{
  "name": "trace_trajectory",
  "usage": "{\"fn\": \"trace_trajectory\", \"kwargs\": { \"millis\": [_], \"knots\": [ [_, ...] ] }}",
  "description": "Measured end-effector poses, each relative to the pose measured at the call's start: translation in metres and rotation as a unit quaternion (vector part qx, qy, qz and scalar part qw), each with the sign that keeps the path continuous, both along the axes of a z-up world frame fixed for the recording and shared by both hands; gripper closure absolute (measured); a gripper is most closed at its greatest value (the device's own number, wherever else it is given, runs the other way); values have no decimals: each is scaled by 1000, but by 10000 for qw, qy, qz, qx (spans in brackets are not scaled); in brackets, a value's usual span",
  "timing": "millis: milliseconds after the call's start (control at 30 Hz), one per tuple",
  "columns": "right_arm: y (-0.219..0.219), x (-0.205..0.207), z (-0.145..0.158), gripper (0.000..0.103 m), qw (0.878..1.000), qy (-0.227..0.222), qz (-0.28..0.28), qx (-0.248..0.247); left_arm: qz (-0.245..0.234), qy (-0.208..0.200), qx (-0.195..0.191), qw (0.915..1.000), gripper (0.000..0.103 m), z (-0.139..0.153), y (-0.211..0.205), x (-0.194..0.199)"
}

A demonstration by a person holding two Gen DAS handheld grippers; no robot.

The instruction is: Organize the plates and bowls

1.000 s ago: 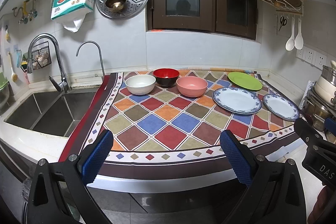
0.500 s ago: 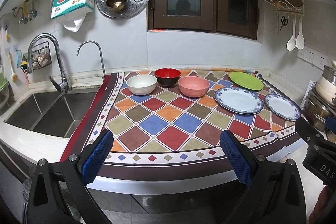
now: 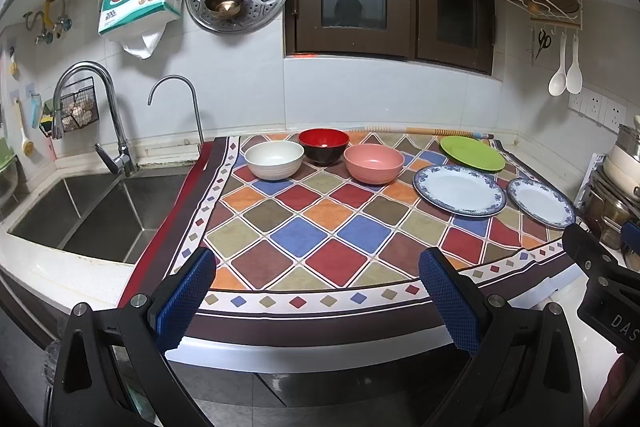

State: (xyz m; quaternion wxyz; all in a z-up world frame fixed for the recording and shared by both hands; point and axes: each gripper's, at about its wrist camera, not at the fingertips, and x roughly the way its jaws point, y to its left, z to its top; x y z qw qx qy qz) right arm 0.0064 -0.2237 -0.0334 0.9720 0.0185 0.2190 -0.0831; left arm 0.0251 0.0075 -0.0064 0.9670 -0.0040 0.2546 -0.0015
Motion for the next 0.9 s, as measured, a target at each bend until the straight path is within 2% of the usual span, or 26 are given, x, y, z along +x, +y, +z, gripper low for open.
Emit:
{"fn": "trace_trajectory", "kwargs": {
  "millis": [567,667,900],
  "knots": [
    [17,11,-9,0,9993,182,-313,59,-388,-109,200,9990,0,3,5,20],
    [14,20,-7,1,9989,212,-406,-26,-564,-151,252,9980,0,7,-4,36],
    [-1,53,2,1,9985,42,-483,-250,-630,-298,402,9968,0,12,-32,82]
  ]
}}
